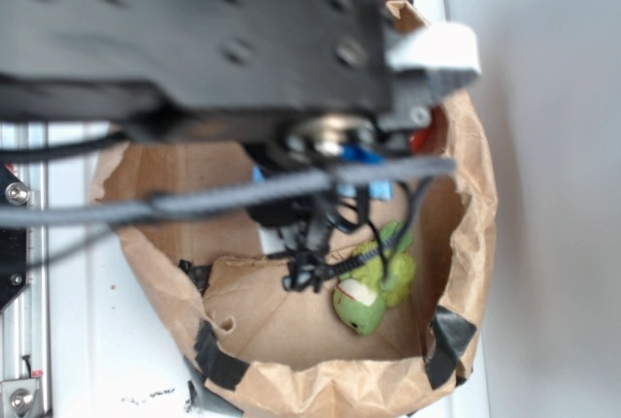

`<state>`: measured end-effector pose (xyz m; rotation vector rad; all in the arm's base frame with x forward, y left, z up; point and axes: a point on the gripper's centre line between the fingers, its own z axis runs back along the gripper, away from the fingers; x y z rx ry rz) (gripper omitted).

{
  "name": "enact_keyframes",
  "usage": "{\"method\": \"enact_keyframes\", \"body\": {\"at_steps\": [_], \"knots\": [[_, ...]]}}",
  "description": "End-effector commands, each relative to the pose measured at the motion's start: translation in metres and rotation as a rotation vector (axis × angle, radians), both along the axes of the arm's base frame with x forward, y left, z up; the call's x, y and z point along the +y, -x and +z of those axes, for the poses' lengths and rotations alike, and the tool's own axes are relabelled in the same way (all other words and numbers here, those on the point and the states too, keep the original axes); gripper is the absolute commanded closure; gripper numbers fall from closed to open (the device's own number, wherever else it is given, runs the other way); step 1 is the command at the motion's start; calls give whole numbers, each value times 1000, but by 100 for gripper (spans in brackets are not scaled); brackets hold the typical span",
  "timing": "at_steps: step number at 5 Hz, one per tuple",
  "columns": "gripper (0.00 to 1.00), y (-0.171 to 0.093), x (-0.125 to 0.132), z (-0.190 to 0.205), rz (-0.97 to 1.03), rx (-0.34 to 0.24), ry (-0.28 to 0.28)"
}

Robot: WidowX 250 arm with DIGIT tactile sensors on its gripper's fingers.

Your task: Grab the blue sponge.

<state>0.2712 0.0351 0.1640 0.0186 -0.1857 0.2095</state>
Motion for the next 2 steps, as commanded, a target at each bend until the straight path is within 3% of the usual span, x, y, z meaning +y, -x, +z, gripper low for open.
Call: {"method": "enact_keyframes", "body": {"at_steps": [1,2], "knots": [[100,10,8,42,80,-86,-62],[100,6,2,35,68,-61,-84]]}}
